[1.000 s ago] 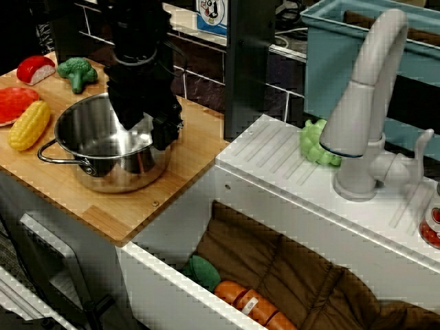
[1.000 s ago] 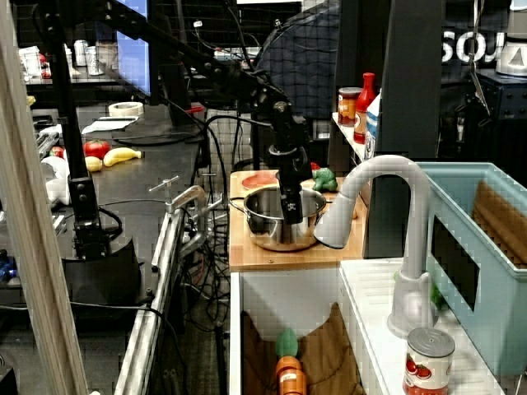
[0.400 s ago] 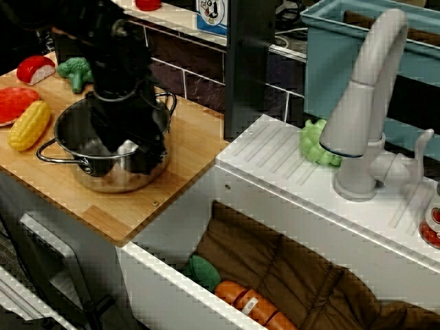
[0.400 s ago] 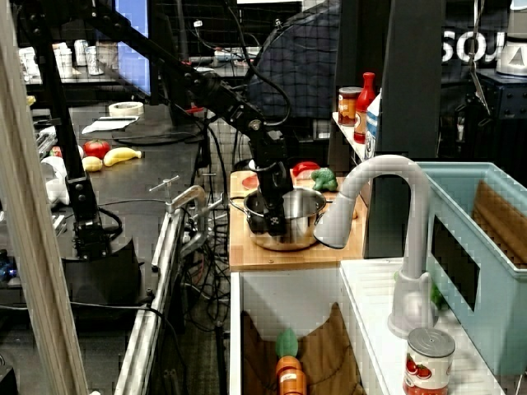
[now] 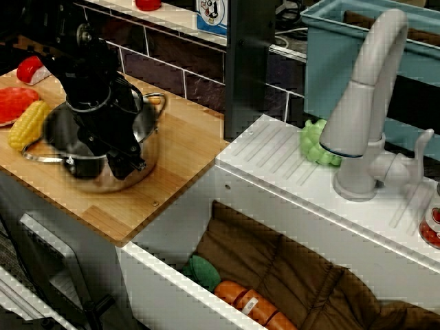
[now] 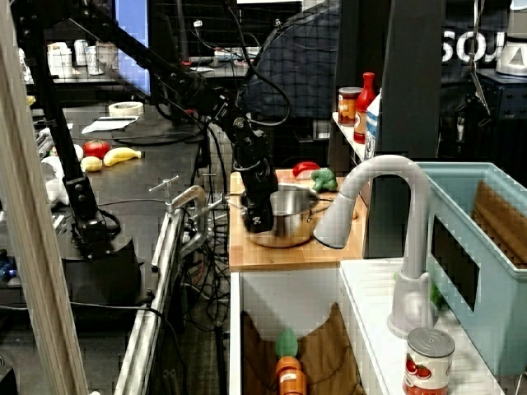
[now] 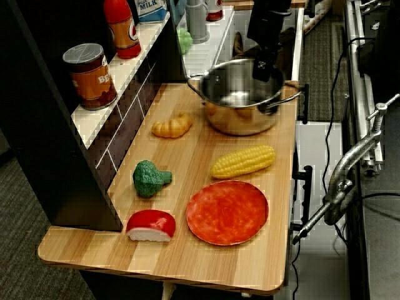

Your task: Lift pot

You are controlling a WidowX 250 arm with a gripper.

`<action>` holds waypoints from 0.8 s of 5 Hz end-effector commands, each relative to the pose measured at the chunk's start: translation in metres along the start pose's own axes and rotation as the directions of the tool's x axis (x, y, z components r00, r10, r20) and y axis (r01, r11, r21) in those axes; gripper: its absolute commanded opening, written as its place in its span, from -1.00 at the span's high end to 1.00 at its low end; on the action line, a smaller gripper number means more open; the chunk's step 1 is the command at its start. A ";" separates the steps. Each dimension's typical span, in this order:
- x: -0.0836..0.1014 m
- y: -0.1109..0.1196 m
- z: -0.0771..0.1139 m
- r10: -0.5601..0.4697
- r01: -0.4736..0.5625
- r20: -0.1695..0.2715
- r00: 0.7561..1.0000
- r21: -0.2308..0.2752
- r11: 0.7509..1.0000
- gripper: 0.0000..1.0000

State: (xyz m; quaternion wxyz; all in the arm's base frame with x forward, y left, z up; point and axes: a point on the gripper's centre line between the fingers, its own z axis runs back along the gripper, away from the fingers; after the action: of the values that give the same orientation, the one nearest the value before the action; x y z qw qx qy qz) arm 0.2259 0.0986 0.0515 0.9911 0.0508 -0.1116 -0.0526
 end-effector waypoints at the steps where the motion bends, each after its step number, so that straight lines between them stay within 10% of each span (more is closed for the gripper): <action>1: 0.022 0.015 0.029 0.029 -0.029 0.042 0.999 -0.011 1.000 1.00; 4: 0.076 0.027 0.108 0.001 0.005 0.050 0.999 -0.125 0.992 1.00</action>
State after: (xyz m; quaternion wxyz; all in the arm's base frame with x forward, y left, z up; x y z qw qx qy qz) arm 0.2737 0.1010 0.1648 0.9916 -0.0290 -0.1116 -0.0579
